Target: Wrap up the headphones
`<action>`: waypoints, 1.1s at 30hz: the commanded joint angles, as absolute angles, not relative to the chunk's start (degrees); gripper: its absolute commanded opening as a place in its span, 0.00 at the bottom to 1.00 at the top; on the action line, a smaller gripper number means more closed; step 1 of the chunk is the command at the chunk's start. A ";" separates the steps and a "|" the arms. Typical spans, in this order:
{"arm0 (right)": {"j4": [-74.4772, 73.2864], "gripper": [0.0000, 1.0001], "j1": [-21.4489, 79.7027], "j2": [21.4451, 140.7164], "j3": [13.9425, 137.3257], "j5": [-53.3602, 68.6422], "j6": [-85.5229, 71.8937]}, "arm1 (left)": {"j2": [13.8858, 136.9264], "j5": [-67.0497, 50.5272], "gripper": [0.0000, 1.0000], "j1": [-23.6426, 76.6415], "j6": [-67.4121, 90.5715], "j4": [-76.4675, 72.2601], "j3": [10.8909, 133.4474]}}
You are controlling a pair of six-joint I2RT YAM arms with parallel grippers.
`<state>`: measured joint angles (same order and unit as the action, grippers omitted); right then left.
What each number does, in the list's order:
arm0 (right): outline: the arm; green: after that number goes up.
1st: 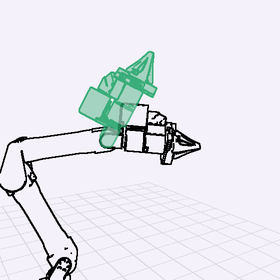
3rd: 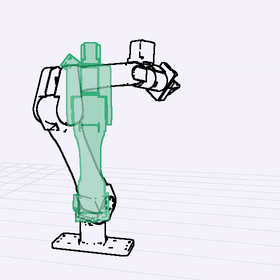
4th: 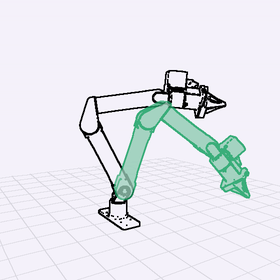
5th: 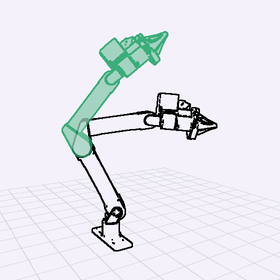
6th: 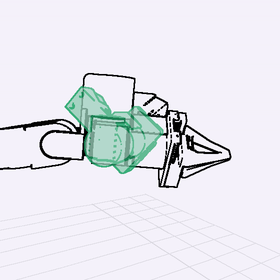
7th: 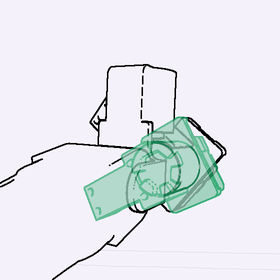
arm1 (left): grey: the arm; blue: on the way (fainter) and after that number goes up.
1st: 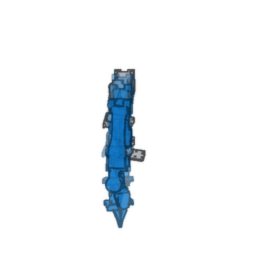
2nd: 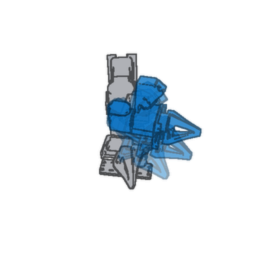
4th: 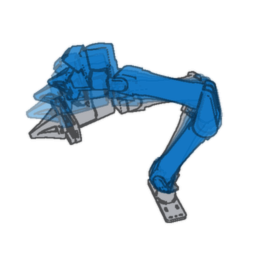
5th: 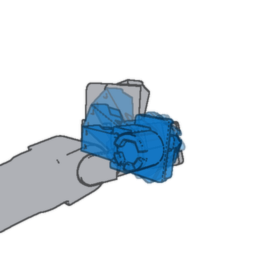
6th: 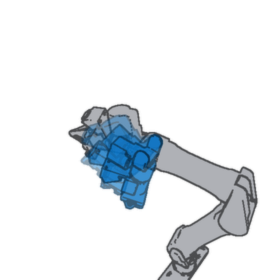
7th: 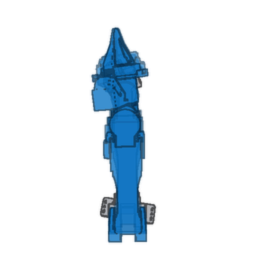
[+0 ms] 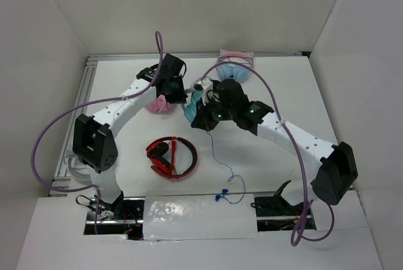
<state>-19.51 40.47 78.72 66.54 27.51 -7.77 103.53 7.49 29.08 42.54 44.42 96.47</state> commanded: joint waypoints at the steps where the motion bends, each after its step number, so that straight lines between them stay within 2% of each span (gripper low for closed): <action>1: -14.33 0.01 44.11 80.07 67.06 22.85 -3.08 | 99.67 -3.60 0.00 26.19 45.70 34.99 93.43; 4: -11.79 0.09 47.54 79.28 64.52 13.30 -0.88 | 97.92 -6.23 0.00 24.09 47.90 33.66 91.23; 9: -2.92 0.12 53.87 77.70 55.84 -8.74 1.12 | 94.75 -13.78 0.00 21.62 50.18 31.38 88.95; 12: 4.47 0.14 57.47 77.78 51.26 -17.19 1.41 | 91.59 -16.95 0.00 20.83 50.71 27.96 87.19; 16: 11.93 0.16 58.27 79.01 47.73 -22.31 0.18 | 89.39 -19.07 0.00 19.96 51.50 27.16 86.58; 20: 18.80 0.17 57.92 79.01 41.77 -22.06 -1.84 | 85.36 -24.25 0.00 18.81 50.89 23.39 83.77; 25: 28.46 0.18 56.17 79.72 35.25 -19.17 -5.52 | 81.83 -36.01 0.00 15.65 50.27 18.46 79.64; 29: 37.07 0.19 54.85 79.80 27.79 -13.64 -7.65 | 79.46 -39.11 0.00 14.24 50.89 16.53 78.66; 33: 39.10 0.20 54.84 81.21 25.14 -9.95 -10.27 | 77.79 -41.13 0.00 13.27 51.24 15.30 78.75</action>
<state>32.69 55.11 80.12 26.83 -13.63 -6.61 83.07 -31.94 13.76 48.58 22.39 76.99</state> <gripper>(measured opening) 0.197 0.247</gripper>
